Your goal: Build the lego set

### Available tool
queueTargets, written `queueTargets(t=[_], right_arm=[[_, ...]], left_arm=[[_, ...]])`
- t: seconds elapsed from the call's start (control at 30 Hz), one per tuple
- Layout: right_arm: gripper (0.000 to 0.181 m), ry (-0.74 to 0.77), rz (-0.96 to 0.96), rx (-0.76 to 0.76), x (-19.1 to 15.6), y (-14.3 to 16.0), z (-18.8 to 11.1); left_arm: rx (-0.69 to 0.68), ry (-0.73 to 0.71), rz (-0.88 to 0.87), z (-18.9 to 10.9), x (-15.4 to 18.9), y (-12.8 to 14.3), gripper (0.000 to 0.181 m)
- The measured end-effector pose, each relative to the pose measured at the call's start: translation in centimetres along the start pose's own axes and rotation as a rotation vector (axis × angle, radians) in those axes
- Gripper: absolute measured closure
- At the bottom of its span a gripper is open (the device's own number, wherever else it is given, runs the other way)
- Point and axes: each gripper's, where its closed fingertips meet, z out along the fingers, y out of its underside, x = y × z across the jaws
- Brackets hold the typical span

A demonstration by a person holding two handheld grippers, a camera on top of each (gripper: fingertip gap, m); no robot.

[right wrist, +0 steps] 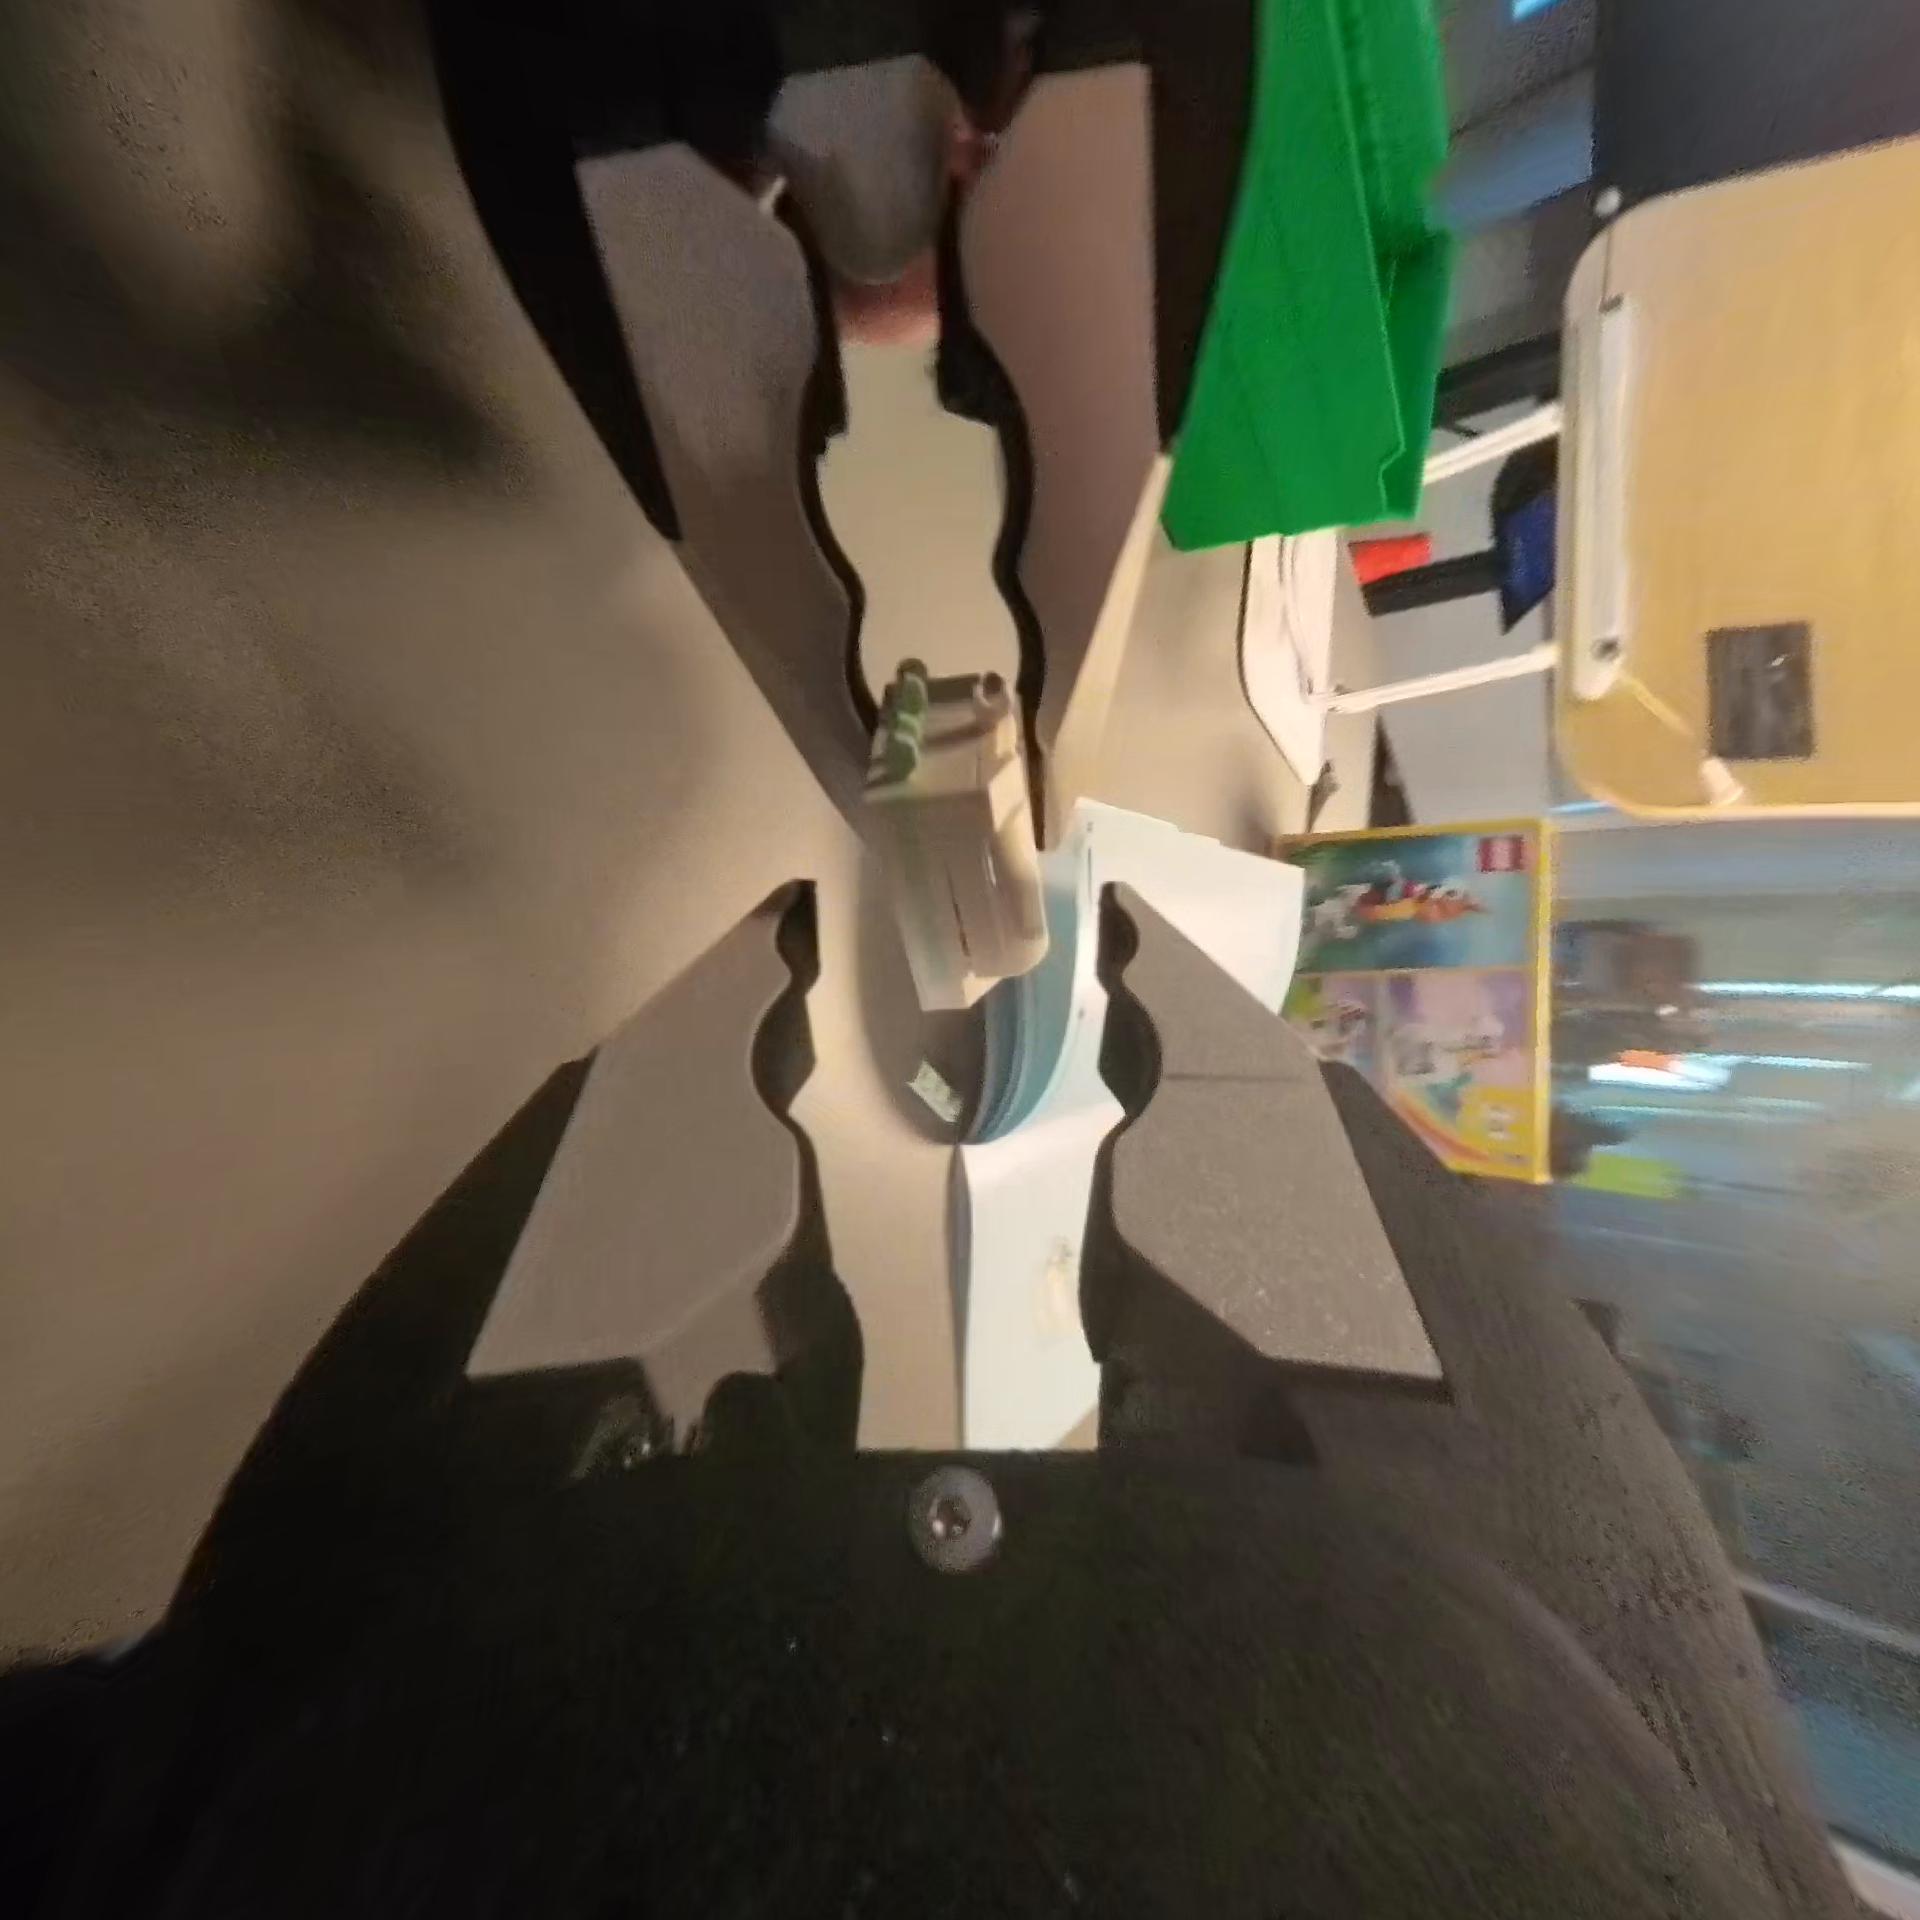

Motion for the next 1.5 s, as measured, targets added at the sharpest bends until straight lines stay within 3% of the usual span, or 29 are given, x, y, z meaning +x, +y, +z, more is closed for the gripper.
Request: queueTargets(t=[0.1, 0.3, 0.47, 0.57, 1.0, 1.2, 1.23, 1.3, 1.37, 1.5], right_arm=[[0.127, -0.065, 0.158, 0.144, 0.1, -1.6, -1.3], [0.131, -0.191, 0.529, 0.476, 2.1, -5.8, -4.6], [0.148, -0.276, 0.671, 0.601, 2.9, -8.1, -5.8], [0.157, -0.28, 0.695, 0.627, 3.2, -8.6, -5.9], [0.161, -0.195, 0.641, 0.586, 2.9, -8.0, -5.4], [0.16, -0.24, 0.659, 0.561, 2.7, -7.3, -5.2], [0.16, -0.251, 0.669, 0.546, 2.6, -7.0, -5.1], [0.138, -0.226, 0.643, 0.493, 2.8, -6.5, -4.8], [0.132, -0.241, 0.592, 0.464, 2.2, -7.0, -4.5], [0.153, -0.202, 0.504, 0.423, 1.6, -7.4, -3.7]], left_arm=[[0.154, 0.111, -0.141, -0.9, 0.5, -1.7, 0.157], [0.544, 0.391, -0.627, -4.2, -1.5, -5.7, 0.157], [0.704, 0.49, -0.778, -5.9, -2.9, -6.8, 0.158], [0.724, 0.497, -0.804, -6.1, -3.2, -6.7, 0.157], [0.696, 0.489, -0.794, -5.5, -3.0, -6.3, 0.157], [0.632, 0.485, -0.779, -4.8, -2.6, -5.8, 0.157], [0.619, 0.484, -0.78, -4.6, -2.6, -5.6, 0.158], [0.572, 0.474, -0.758, -4.1, -2.3, -5.2, 0.158], [0.544, 0.48, -0.731, -3.8, -1.7, -5.1, 0.158], [0.541, 0.487, -0.715, -3.8, -1.4, -5.2, 0.158]])
